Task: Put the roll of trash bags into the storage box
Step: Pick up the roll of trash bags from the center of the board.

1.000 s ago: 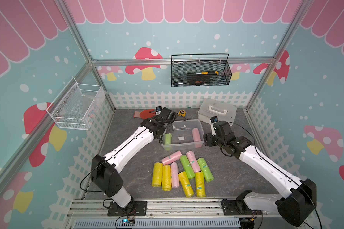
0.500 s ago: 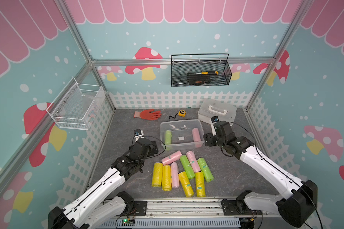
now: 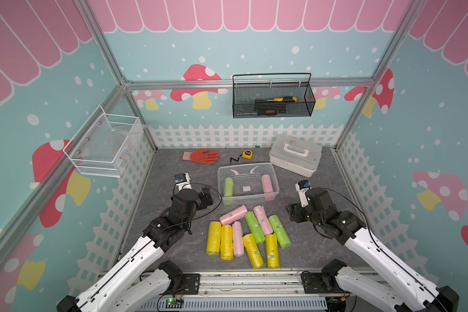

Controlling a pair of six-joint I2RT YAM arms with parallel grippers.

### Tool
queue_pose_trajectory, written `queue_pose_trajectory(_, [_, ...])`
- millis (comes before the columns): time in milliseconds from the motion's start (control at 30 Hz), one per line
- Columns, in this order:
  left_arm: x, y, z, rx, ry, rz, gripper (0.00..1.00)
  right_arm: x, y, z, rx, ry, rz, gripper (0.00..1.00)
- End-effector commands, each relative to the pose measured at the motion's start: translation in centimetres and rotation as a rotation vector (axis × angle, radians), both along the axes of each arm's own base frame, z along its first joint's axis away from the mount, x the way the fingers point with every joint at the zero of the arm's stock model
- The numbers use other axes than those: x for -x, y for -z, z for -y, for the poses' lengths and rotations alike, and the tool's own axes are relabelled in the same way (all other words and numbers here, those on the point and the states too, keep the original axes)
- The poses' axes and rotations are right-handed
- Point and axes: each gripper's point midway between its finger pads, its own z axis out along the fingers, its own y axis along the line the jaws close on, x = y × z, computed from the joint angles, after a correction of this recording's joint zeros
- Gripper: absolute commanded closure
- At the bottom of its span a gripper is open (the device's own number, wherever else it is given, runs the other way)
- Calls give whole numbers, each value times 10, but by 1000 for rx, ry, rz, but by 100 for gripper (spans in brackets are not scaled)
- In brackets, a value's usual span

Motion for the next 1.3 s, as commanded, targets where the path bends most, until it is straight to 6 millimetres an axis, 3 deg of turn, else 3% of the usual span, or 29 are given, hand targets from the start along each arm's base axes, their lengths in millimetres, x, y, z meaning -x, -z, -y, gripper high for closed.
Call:
queue_pose_trajectory(0, [-3,-10,-4,1,-26,25,1,20,28,-2,-19,-47,-62,22])
queue_pose_trajectory(267, [-3,-11,-10,-7,-53,31,1,35,62,-13,-4,-124,-217,24])
queue_pose_trajectory(367, [-4,-9,-8,-10,-44,23,1,36,69,-18,-11,-142,-247,16])
queue_pose_trajectory(533, [-4,-8,-7,-6,-41,21,1,36,82,-21,4,-152,-301,14])
queue_pose_trajectory(733, [-4,-9,-5,-3,-37,19,1,37,98,-28,16,-173,-371,25])
queue_pose_trajectory(933, [-2,-12,-8,-1,-42,28,1,38,114,-37,61,-204,-440,27])
queue_pose_trajectory(1267, [-3,-9,-4,6,-30,18,1,37,124,-41,121,-216,-473,26])
